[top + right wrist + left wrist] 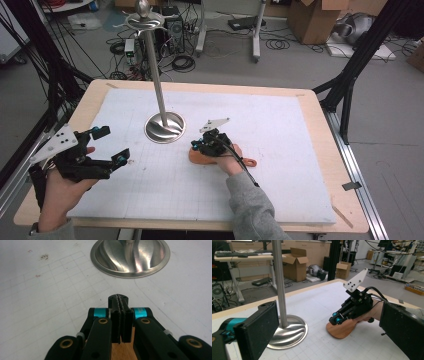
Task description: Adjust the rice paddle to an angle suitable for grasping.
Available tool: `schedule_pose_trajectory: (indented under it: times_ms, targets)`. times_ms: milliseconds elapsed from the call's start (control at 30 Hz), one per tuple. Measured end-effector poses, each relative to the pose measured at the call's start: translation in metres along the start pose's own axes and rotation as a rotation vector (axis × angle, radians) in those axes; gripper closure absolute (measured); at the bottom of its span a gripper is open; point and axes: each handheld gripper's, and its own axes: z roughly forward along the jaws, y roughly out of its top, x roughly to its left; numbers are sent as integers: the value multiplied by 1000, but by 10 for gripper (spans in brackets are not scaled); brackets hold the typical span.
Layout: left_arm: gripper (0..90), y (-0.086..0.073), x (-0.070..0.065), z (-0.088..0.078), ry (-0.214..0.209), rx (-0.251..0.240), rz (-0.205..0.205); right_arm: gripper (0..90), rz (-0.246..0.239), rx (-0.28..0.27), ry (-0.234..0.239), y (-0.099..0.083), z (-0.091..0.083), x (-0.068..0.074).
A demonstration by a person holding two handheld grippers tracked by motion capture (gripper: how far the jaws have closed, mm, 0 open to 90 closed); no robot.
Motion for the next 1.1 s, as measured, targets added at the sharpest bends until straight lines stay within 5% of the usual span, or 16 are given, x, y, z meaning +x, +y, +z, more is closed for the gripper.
schedule_pose_trajectory:
  times_ms: [333, 800, 1100]
  targets:
    - [29, 0, 0, 0, 0, 2, 0, 891, 22, 32, -48, 3, 22, -4]
    - [29, -1, -1, 3, -2, 11, 1, 891, -26, 67, -104, 5, 35, -1]
    - [29, -2, 0, 3, 1, 11, 1, 893, -31, 118, -75, 6, 31, 4]
